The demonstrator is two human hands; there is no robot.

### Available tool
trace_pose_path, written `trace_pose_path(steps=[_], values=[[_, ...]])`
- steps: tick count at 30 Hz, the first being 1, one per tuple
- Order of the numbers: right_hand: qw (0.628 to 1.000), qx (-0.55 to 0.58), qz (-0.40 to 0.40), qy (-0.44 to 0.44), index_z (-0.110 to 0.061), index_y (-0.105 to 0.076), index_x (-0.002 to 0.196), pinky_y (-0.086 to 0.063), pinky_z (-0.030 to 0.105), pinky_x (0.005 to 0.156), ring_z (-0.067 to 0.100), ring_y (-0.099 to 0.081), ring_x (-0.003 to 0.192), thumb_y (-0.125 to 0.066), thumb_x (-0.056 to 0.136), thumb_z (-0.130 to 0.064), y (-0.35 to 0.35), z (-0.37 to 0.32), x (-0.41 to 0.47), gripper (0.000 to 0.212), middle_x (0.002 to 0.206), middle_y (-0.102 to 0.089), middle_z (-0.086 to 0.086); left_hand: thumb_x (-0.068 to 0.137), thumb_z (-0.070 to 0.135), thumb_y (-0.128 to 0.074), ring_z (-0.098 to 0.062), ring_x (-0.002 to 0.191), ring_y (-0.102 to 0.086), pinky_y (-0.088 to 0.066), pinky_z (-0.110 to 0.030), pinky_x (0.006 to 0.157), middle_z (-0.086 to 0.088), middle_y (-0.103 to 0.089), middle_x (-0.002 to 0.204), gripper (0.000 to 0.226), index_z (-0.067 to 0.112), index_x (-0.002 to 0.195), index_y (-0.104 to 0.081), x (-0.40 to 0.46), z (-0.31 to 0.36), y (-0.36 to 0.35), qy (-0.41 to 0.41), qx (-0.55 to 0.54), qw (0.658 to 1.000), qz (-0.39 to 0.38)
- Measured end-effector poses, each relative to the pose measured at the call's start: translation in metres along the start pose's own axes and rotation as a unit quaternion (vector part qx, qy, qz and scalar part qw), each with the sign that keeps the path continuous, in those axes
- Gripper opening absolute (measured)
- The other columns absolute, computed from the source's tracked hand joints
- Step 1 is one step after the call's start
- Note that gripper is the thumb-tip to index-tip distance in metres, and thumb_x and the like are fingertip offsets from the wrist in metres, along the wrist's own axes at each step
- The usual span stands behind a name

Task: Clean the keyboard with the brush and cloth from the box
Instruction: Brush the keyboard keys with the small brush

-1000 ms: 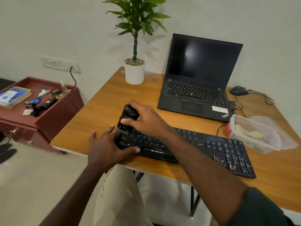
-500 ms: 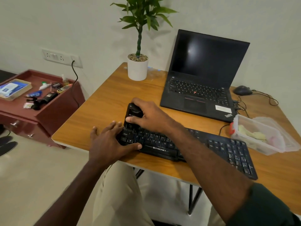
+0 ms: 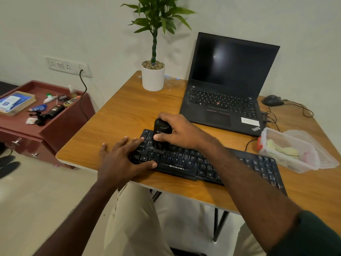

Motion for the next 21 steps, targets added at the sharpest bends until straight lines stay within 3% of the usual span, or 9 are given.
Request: trace_pose_path(steps=[4,7,9,12,14,21], values=[[0.997,-0.039,-0.065,-0.028,-0.016,-0.057,0.094,-0.051,0.034,0.068,0.014,-0.062,0.081,-0.077,0.087,-0.028,0.019,0.006,-0.009,0.024,0.089,-0.062,-0.003,0.054,0.098,-0.04,-0.01,0.148,-0.024,0.001,-0.053,0.12,0.003,-0.042,0.155,0.107,0.043,0.146,-0.042,-0.002,0.001,0.002,0.005,-0.004,1.0,0.0],[0.99,-0.074,-0.102,-0.06,-0.013,-0.059,0.087,-0.051,0.043,0.068,0.017,-0.061,0.074,-0.081,0.083,-0.024,0.036,0.013,-0.013,0.026,0.083,-0.063,0.002,0.053,0.098,-0.041,-0.011,0.147,-0.026,0.0,-0.054,0.12,0.002,-0.042,0.155,0.107,0.044,0.145,-0.043,-0.002,0.002,0.002,0.008,-0.008,1.0,0.001],[0.995,-0.048,-0.071,-0.055,-0.015,-0.059,0.086,-0.053,0.046,0.07,0.02,-0.063,0.077,-0.081,0.082,-0.024,0.038,0.012,-0.016,0.024,0.084,-0.064,0.003,0.053,0.098,-0.041,-0.012,0.147,-0.027,0.0,-0.054,0.121,0.002,-0.043,0.155,0.107,0.043,0.145,-0.043,-0.001,0.002,0.002,0.006,-0.008,1.0,0.0],[0.999,0.026,0.032,-0.017,-0.025,-0.057,0.096,-0.055,0.035,0.072,0.017,-0.065,0.085,-0.078,0.087,-0.028,0.025,0.006,-0.019,0.023,0.091,-0.065,-0.002,0.053,0.097,-0.041,-0.011,0.147,-0.026,0.0,-0.054,0.121,0.002,-0.043,0.155,0.107,0.042,0.145,-0.043,-0.001,0.003,0.002,0.005,-0.011,1.0,-0.002],[0.999,0.017,0.044,-0.001,-0.025,-0.055,0.103,-0.057,0.034,0.071,0.015,-0.065,0.087,-0.076,0.089,-0.031,0.013,0.005,-0.021,0.026,0.094,-0.065,-0.004,0.053,0.096,-0.042,-0.012,0.147,-0.027,-0.001,-0.053,0.121,0.002,-0.043,0.154,0.107,0.042,0.145,-0.044,-0.002,0.003,0.002,0.005,-0.009,1.0,0.001],[0.992,-0.104,-0.069,-0.03,-0.02,-0.057,0.092,-0.051,0.034,0.068,0.012,-0.063,0.078,-0.078,0.085,-0.028,0.039,0.017,-0.035,0.023,0.085,-0.063,-0.006,0.052,0.097,-0.041,-0.014,0.146,-0.029,-0.002,-0.053,0.121,0.002,-0.043,0.154,0.107,0.043,0.145,-0.044,-0.003,0.005,0.003,0.008,-0.006,1.0,0.001]])
Point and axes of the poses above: each hand's wrist, its own x-axis towards the middle knuckle, its own y-axis out of the back of the hand, z = x × y, the point moved 2 cm from there along x, towards the middle knuckle
